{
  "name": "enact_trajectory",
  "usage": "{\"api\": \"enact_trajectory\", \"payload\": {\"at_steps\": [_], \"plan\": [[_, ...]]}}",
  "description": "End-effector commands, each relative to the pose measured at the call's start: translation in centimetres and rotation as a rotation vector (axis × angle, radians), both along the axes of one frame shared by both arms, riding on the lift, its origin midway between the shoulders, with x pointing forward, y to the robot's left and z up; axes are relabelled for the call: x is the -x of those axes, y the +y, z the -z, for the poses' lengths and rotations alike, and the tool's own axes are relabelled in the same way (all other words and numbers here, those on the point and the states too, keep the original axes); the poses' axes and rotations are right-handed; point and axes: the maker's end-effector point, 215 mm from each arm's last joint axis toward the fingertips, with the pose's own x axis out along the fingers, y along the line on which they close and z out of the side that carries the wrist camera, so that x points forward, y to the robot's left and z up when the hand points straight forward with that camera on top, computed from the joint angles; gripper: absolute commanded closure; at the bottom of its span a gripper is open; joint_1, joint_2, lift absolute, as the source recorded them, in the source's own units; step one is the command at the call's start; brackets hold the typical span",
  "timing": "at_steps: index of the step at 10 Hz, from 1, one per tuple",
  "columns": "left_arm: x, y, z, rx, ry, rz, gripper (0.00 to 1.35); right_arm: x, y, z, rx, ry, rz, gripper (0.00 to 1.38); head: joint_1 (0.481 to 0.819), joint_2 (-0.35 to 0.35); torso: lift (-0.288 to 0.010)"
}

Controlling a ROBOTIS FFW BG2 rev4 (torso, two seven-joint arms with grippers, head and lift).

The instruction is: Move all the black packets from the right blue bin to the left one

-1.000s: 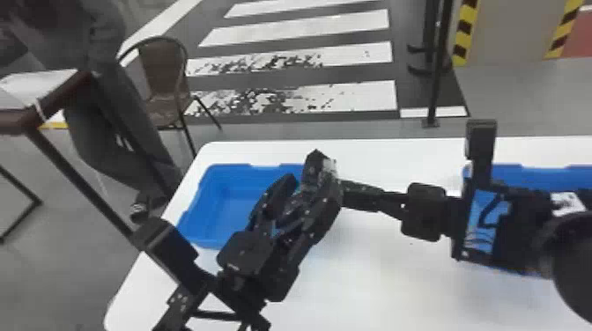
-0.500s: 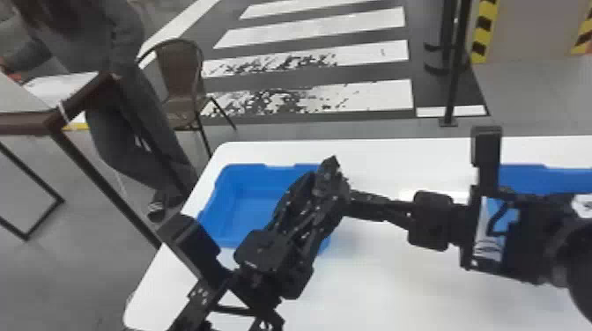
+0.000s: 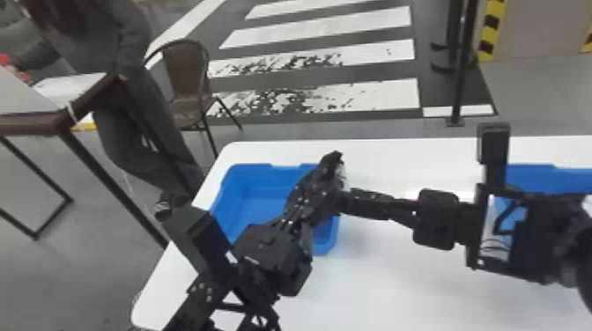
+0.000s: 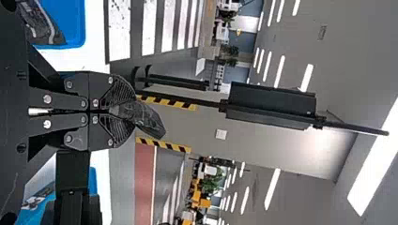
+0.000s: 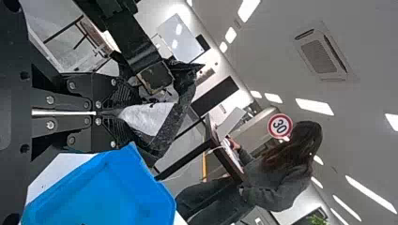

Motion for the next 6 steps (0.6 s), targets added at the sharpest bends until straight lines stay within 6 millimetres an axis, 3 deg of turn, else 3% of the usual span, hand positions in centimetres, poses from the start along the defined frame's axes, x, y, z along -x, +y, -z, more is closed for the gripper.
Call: {"api": "enact_trajectory", "payload": {"at_steps": [1, 2, 3, 4, 5, 6], "plan": [[0.1, 0.1, -0.5, -0.010, -0.014, -0.004, 1.22, -0.2, 0.0, -0.2, 0.000, -0.005, 0.003, 1.13, 0.695, 0.324, -0.140], [0.1, 0.1, -0.6, -0.009, -0.019, -0.005, 1.22, -0.3, -0.1, -0.3, -0.007, 0.004, 0.008, 1.09, 0.695, 0.324, -0.140], [0.1, 0.3, -0.9, -0.003, -0.028, -0.008, 1.22, -0.5, -0.2, -0.2, -0.012, 0.014, 0.015, 0.71, 0.695, 0.324, -0.140], [-0.1, 0.9, -1.4, -0.010, -0.045, -0.023, 1.22, -1.5, -1.6, -0.1, -0.027, 0.014, 0.062, 0.18, 0.695, 0.323, -0.140], [-0.5, 2.3, -1.7, -0.047, -0.066, -0.058, 1.22, -2.6, -4.0, 0.9, -0.031, 0.029, 0.136, 0.00, 0.695, 0.319, -0.140], [-1.2, 3.8, -1.8, -0.101, -0.090, -0.100, 1.22, -3.3, -7.3, 1.3, -0.001, 0.005, 0.241, 0.12, 0.695, 0.306, -0.140]]}}
